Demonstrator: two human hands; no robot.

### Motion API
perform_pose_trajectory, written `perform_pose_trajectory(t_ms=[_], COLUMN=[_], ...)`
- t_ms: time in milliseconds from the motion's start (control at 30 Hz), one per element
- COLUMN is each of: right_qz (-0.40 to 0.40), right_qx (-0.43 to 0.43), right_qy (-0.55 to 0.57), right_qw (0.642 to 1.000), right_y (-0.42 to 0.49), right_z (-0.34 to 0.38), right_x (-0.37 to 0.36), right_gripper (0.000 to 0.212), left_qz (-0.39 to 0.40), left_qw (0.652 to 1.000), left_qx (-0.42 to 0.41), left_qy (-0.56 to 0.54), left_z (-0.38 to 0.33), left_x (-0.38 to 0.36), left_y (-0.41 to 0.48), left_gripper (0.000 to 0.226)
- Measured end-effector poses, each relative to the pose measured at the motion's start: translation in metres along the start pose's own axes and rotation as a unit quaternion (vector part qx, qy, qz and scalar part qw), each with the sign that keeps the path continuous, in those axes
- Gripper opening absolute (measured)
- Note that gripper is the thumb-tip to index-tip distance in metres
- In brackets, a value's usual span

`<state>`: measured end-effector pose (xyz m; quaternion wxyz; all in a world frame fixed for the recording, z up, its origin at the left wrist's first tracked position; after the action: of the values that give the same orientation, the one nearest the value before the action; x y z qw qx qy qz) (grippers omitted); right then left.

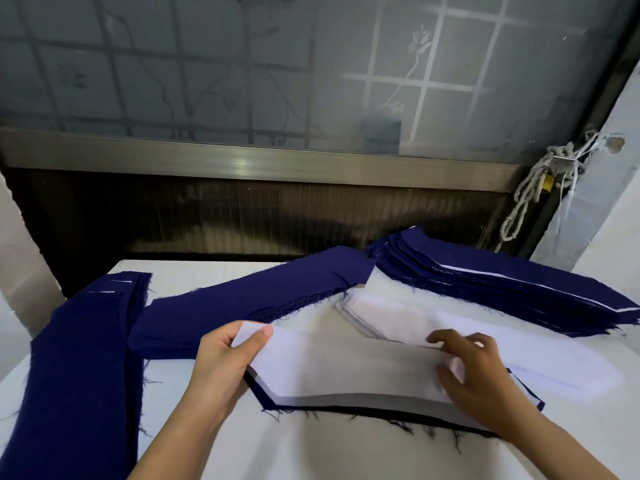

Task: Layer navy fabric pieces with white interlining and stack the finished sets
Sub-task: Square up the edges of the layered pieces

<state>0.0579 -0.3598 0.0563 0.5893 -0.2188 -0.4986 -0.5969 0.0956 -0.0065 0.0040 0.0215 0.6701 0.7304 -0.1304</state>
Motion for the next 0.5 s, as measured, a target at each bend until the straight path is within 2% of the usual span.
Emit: perform_pose_trajectory(t_ms=[167,267,333,433,500], right_qz=[-0.119,-0.186,-0.230,-0.243,-0.229], right_qx=[-0.084,-0.118,-0.154,-0.215,-0.220], right_qy=[0.044,0.128,0.146,0.152,0.115], right_qw=[0.988,0.967,0.950,0.934,0.941], right_y=[-0.032,-0.046,-0.058,-0.070,-0.069], right_z=[-0.041,-0.059,-0.071,-0.088,-0.091], right_x=[0.037,0.048,0.052,0.046,0.045], right_gripper=[0.041,0.040,0.039,0.037,0.039], left_qz=[-0.067,-0.100,-0.122,-0.162,-0.174], left_qw=[0.997,0.986,0.975,0.934,0.876], left_qx=[-0.032,-0.064,-0.072,-0.083,-0.105], left_qy=[0.028,0.114,0.172,0.307,0.437], left_z=[-0.008,-0.015,-0.016,-0.019,-0.022], left_x=[0.011,0.013,0.015,0.015,0.005], left_y=[-0.006,-0.011,-0.012,-0.015,-0.017], left_gripper=[0.009,0.014,0.014,0.013,0.018])
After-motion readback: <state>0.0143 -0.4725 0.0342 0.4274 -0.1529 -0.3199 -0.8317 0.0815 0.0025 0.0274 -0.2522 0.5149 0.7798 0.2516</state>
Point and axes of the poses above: each hand's wrist, its own y-axis towards the middle knuckle, its own x-axis out of the back of the hand, z = x × y, the point moved 10 cm from there along y, towards the middle knuckle, and after that the axes turned 9 degrees about x, right-handed, at the moved point
